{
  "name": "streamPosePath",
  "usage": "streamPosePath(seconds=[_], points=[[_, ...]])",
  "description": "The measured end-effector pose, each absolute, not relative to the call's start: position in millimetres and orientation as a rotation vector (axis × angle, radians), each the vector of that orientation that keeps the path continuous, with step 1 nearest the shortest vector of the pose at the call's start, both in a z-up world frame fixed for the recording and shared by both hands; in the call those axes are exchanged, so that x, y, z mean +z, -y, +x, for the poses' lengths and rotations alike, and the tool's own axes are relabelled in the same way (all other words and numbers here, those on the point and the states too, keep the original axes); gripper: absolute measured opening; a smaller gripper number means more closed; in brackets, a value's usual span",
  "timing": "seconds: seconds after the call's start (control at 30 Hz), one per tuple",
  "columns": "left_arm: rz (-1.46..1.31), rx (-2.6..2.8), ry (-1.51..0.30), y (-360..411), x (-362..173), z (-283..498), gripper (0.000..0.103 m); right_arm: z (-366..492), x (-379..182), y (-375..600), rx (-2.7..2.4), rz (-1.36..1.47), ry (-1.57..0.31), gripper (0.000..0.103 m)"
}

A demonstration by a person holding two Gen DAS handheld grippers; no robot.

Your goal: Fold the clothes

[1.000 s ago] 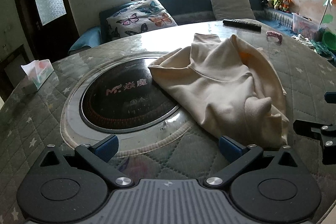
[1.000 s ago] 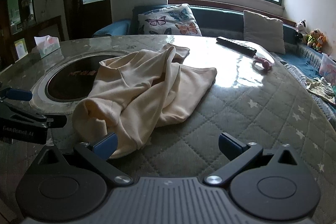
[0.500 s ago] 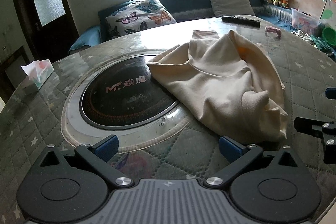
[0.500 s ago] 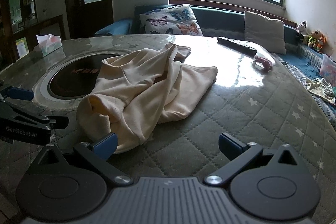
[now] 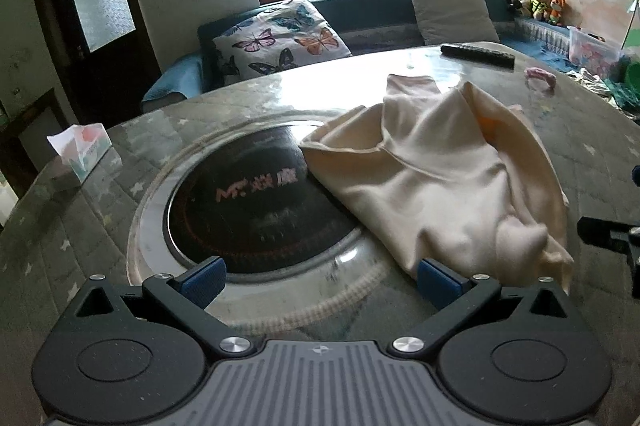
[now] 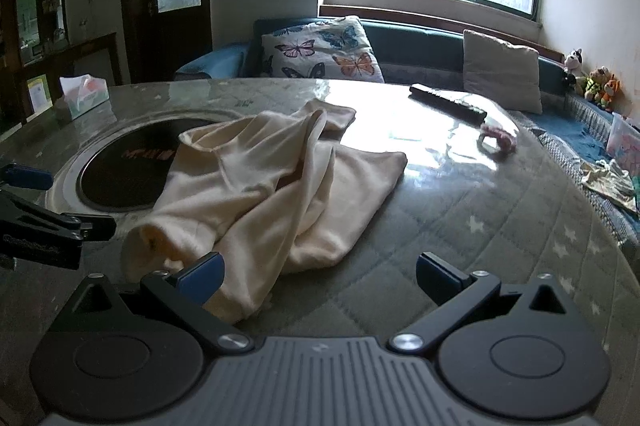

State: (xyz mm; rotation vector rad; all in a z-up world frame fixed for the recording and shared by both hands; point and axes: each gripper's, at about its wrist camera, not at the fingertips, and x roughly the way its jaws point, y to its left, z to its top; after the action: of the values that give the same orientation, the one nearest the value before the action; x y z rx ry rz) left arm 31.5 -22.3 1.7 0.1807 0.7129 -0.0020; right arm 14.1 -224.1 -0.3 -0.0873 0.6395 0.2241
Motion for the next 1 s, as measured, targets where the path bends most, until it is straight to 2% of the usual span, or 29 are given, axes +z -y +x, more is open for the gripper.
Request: streamPosePath(seconds=[0.3,0.43,0.6,0.67,0.77,1.0], points=[[0.193,-0.013,-0.683,25.8,12.9,68.4,0.103,70.5,11.9,232.3,0.223,-0.09,-0.632,0.098],[0.2,-0.028,-0.674,29.4,15.5,84.4,0.102,101.6,12.9,233.1,0.246,-0.071,-0.651,0.089],[0.204,-0.049,-0.671,32.3,17.2,102.5,0.101,139.4,3.1,224.9,0.271,-0.09,-0.696,0.072],[0.205,-0.064,-0.673,33.8,18.4,110.1,0.1,151.8,-2.4,226.1,0.278,-0.09,-0.716,0.055],[0.207,-0.091,-0.668,38.5,22.6,122.4,0.097,163.4,-7.6,235.0,0.272,-0.059,-0.739,0.043],[0.216,-0.18,-0.654,66.2,31.9,168.3,0.092,172.7,-10.2,248.2,0.298,-0.055,-0.743,0.044]])
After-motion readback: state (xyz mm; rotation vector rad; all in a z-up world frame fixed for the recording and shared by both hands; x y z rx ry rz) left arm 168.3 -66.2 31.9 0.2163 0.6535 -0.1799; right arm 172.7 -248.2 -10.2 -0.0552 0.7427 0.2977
